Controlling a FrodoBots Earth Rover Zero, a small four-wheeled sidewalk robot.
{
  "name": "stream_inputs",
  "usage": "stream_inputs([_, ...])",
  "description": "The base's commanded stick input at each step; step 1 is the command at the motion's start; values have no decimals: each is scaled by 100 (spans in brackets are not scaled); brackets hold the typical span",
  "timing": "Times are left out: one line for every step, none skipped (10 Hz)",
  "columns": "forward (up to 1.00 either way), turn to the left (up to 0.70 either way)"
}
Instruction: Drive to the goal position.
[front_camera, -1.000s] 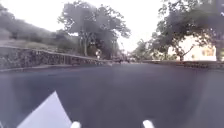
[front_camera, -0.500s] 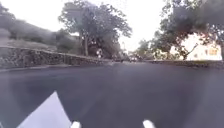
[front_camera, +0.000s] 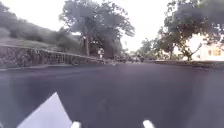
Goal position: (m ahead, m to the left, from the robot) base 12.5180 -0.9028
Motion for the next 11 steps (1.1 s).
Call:
stream_inputs([85,0])
stream_inputs([85,0])
stream_inputs([85,0])
stream_inputs([85,0])
stream_inputs([85,0])
stream_inputs([85,0])
stream_inputs([85,0])
stream_inputs([85,0])
stream_inputs([85,0])
stream_inputs([85,0])
stream_inputs([85,0])
